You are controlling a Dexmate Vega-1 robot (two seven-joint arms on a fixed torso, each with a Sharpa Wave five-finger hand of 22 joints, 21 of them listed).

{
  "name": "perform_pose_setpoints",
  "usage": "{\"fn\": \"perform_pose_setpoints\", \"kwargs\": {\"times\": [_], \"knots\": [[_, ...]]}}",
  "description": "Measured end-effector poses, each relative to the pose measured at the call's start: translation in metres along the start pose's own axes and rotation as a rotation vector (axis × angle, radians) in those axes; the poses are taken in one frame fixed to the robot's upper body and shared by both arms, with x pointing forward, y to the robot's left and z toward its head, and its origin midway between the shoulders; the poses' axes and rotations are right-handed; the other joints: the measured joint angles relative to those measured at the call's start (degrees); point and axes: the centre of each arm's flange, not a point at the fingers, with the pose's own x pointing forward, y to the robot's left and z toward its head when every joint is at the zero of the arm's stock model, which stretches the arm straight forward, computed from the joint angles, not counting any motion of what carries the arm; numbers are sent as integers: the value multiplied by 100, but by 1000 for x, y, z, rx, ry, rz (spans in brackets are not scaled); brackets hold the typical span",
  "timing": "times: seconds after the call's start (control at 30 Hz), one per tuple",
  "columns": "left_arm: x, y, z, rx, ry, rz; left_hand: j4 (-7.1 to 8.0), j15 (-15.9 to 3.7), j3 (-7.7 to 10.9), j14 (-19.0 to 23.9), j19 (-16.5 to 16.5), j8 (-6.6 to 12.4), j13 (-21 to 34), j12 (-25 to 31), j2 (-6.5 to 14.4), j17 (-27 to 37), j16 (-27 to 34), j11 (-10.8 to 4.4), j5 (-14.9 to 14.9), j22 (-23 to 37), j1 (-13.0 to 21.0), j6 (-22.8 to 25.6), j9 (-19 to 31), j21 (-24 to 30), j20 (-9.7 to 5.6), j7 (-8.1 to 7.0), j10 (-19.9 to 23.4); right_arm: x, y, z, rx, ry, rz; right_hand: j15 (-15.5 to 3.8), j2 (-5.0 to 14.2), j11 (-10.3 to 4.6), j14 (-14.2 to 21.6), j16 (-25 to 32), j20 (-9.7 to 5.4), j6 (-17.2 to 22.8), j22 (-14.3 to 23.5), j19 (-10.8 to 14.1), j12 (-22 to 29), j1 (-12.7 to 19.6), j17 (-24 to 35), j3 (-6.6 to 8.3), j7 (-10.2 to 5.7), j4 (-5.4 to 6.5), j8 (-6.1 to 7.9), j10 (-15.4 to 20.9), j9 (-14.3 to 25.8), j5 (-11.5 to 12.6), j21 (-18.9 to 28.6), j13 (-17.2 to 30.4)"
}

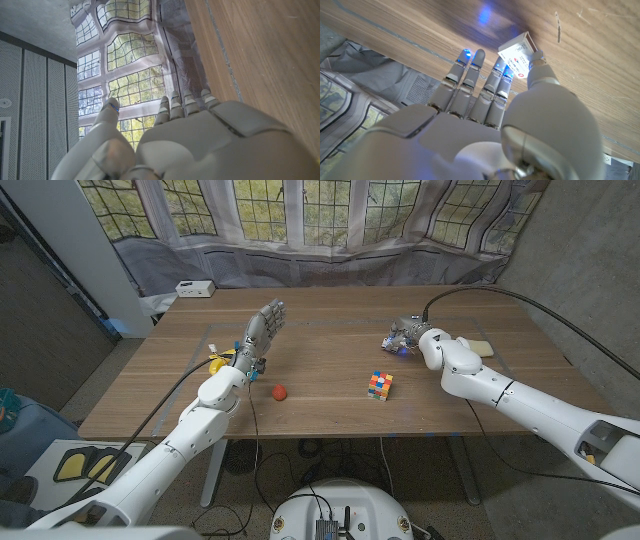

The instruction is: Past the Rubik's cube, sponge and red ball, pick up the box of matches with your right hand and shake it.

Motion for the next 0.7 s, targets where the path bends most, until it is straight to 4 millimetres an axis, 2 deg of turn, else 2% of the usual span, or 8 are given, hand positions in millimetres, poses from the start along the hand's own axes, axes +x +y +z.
{"fn": "perform_pose_setpoints", "kwargs": {"times": [0.33, 0.53, 0.6, 0.7], "knots": [[-1, 1, -2, -4, 1, 8, 0, -7, 0, -7, 0, 43, 0, 0, 30, 0, 0, 0, 0, 0, 30, 2, 0, 0, 0, 2, 0, 4, 4, -3, -21, 24, 13, 0, 17, -12, 0, -20, 0, -26, 0, 0, -43, -16, 0, -4, -26, -4, -13, -52, -4, -4, 0, 0], [-1, 2, -3, -2, 1, 12, 0, 3, 0, -55, -4, 88, 0, 0, 30, 0, 0, 0, 0, 0, 30, 95, 0, 0, 4, 94, 0, 6, 8, -5, -29, 35, 22, 31, 25, -13, -31, -20, -1, -31, 0, 1, -43, -24, -1, -8, -31, -8, -13, -53, -5, -6, 0, -2], [-1, 2, -3, -1, 0, 13, -23, -5, 23, -82, -21, 88, 0, 0, 29, 0, 0, 0, 0, 0, 32, 109, 0, 0, 21, 97, 0, 7, 8, -6, -32, 38, 24, 31, 25, -45, -30, -42, -1, -52, 0, 0, -43, -24, -9, -35, -52, 11, -13, -98, -5, -6, 0, -2], [-1, 2, -3, 0, 0, 15, -24, -10, 24, -104, -21, 88, 0, 0, 8, 0, 0, -7, 0, 0, 53, 126, 0, 0, 21, 80, 7, 8, 9, -6, -35, 41, 27, 29, 78, -13, -83, -78, -1, -73, 0, -42, -78, 29, -16, -40, -73, 7, -14, -136, -5, -20, 0, -2]]}}
